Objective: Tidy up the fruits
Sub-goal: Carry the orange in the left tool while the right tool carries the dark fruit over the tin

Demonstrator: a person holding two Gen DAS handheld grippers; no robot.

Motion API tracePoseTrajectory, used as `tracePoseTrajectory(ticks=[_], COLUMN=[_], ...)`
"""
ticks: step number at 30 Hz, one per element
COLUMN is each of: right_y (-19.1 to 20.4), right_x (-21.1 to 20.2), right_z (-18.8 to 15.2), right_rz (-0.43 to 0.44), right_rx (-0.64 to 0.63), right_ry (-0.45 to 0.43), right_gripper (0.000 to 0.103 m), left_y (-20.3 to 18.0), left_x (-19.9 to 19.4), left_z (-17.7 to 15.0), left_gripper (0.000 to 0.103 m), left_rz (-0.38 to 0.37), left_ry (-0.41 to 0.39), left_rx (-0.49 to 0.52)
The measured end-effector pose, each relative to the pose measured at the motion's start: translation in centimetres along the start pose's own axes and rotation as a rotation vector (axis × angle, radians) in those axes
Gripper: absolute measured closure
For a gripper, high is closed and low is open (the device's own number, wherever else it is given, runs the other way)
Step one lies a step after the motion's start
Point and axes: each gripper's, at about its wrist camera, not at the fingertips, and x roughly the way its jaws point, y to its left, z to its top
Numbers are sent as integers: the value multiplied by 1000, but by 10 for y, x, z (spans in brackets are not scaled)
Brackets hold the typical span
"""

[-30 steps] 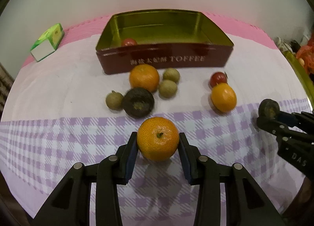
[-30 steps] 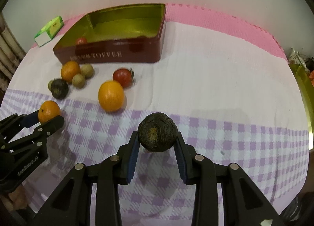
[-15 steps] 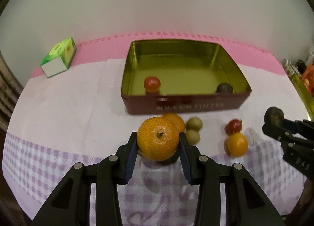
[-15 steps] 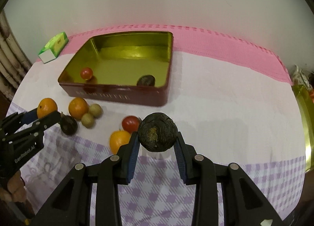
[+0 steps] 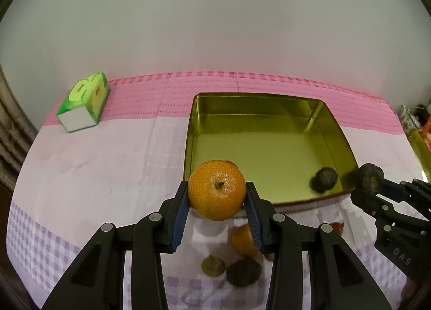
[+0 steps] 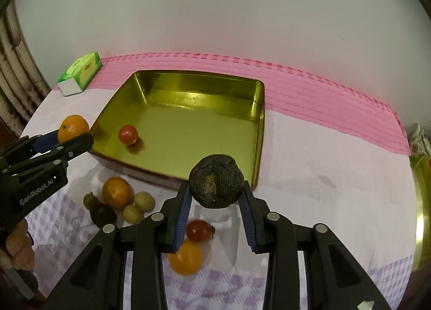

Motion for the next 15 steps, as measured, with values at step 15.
tracePoseTrajectory(ticks=[15], right_y=[1], right_x=[43], right_z=[22], right_rz=[-10], right_rx=[-11], right_ry=[46], right_gripper=[70], left_y=[-3], left_x=[40], left_z=[11], left_gripper=[62], left_rz=[7], left_ry=[71], left_rx=[7])
